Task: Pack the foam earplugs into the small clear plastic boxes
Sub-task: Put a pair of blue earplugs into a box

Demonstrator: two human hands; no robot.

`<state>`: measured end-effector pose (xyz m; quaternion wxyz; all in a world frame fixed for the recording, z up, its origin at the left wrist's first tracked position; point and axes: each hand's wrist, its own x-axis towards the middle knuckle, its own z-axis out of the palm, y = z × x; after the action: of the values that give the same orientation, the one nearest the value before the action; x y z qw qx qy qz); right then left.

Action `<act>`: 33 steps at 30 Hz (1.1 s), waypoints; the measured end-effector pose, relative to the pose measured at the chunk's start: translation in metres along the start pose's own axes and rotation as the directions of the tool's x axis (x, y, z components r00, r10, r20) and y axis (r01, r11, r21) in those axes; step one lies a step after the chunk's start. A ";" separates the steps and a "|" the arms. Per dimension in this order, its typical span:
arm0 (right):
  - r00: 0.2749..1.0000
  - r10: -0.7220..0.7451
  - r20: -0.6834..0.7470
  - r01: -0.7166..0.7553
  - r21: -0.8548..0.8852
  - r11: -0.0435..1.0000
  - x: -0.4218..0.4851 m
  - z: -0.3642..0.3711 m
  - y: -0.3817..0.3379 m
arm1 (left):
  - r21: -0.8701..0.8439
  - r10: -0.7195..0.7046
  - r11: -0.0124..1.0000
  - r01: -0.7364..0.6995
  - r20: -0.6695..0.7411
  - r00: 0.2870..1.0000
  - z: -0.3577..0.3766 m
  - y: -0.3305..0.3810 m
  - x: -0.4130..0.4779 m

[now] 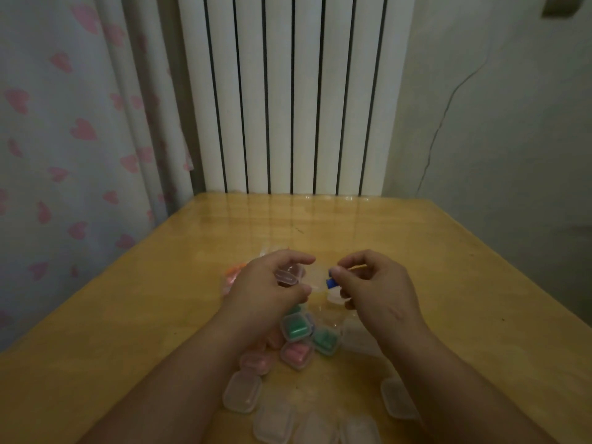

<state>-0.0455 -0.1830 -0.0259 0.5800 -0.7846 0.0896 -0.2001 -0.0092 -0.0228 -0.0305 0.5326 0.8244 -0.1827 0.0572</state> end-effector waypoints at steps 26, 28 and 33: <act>0.967 -0.252 -0.031 0.236 -0.263 0.936 -0.003 0.014 0.004 | -0.229 -0.070 0.971 0.072 0.019 0.997 0.001 0.003 -0.004; 0.987 -0.156 -0.036 0.150 -0.140 0.979 -0.002 0.013 0.003 | -0.212 -0.064 0.975 0.067 0.018 0.998 0.002 0.002 -0.003; 0.992 0.091 0.087 -0.100 0.116 0.988 -0.003 0.008 -0.004 | -0.196 -0.044 0.979 0.052 0.044 0.998 0.002 0.000 -0.002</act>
<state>-0.0448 -0.1736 -0.0246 0.6383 -0.7505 0.0910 -0.1448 -0.0111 -0.0243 -0.0322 0.6090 0.7729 -0.1779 0.0098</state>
